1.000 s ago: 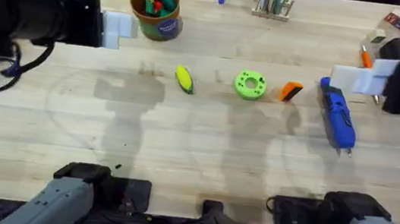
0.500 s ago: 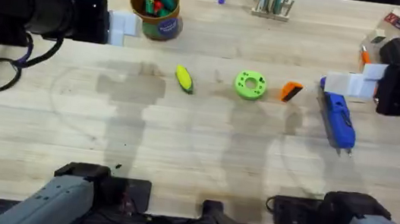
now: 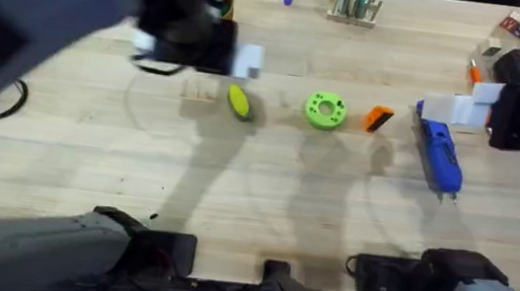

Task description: Pick up the gripper from the table and insert it into the empty holder that is missing its gripper. Then pick up a screw, insert it into the mounting hole, and use the screwdriver to tighten it. Finally, clean up the table by picking up the vegetable and placing it into the bucket.

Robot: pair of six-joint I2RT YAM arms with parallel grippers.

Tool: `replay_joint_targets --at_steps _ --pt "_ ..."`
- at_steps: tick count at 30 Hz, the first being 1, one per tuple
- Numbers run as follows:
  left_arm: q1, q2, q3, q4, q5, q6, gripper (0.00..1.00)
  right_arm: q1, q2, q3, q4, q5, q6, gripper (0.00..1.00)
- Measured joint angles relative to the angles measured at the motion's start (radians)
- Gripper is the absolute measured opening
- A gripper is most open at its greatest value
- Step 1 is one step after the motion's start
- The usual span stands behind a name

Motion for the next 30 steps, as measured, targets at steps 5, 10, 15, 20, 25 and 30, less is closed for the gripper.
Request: replay_joint_targets --at_steps 5,10,15,20,25,30 --pt "-0.069 0.13 0.003 0.075 0.001 -0.165 0.986 0.0 0.0 0.0 -0.002 0.0 0.0 0.992" --pt "-0.07 0.235 0.003 0.11 0.02 -0.264 0.988 0.0 0.0 0.0 -0.002 -0.002 0.0 0.991" --pt "-0.071 0.32 0.003 0.172 0.067 -0.309 0.988 0.0 0.0 0.0 -0.002 -0.003 0.0 0.994" --pt "-0.07 0.393 0.003 0.223 0.12 -0.344 0.988 0.0 0.0 0.0 -0.002 -0.003 0.0 0.992" --pt "-0.059 0.43 0.003 0.206 0.136 -0.392 0.98 0.0 0.0 0.0 -0.002 -0.003 0.0 0.994" --pt "-0.04 0.43 0.003 0.196 0.146 -0.414 0.892 0.0 0.0 0.0 -0.002 -0.003 0.0 0.992"
